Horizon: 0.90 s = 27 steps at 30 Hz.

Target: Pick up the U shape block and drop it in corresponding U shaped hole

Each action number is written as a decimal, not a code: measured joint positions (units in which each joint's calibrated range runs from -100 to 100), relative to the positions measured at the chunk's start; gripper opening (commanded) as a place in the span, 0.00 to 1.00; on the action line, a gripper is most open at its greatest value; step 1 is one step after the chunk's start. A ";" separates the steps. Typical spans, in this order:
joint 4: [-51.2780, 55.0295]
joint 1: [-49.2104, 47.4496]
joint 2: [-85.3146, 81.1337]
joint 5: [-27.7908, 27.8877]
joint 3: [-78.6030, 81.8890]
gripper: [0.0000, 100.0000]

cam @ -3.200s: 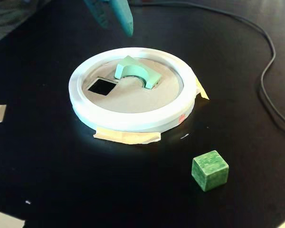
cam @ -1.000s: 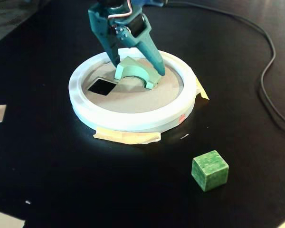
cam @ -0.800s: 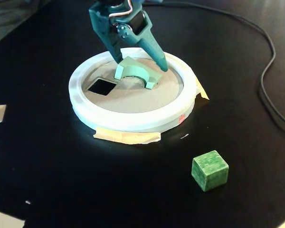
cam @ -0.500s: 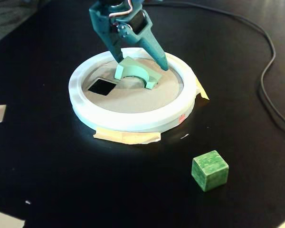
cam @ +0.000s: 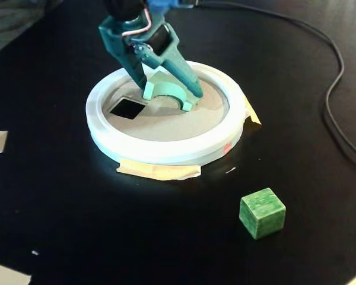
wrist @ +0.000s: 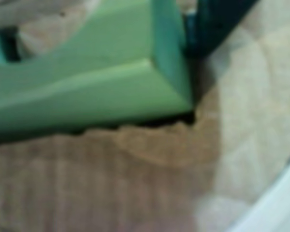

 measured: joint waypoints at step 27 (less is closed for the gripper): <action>-8.92 -3.30 -15.87 -2.88 16.40 1.00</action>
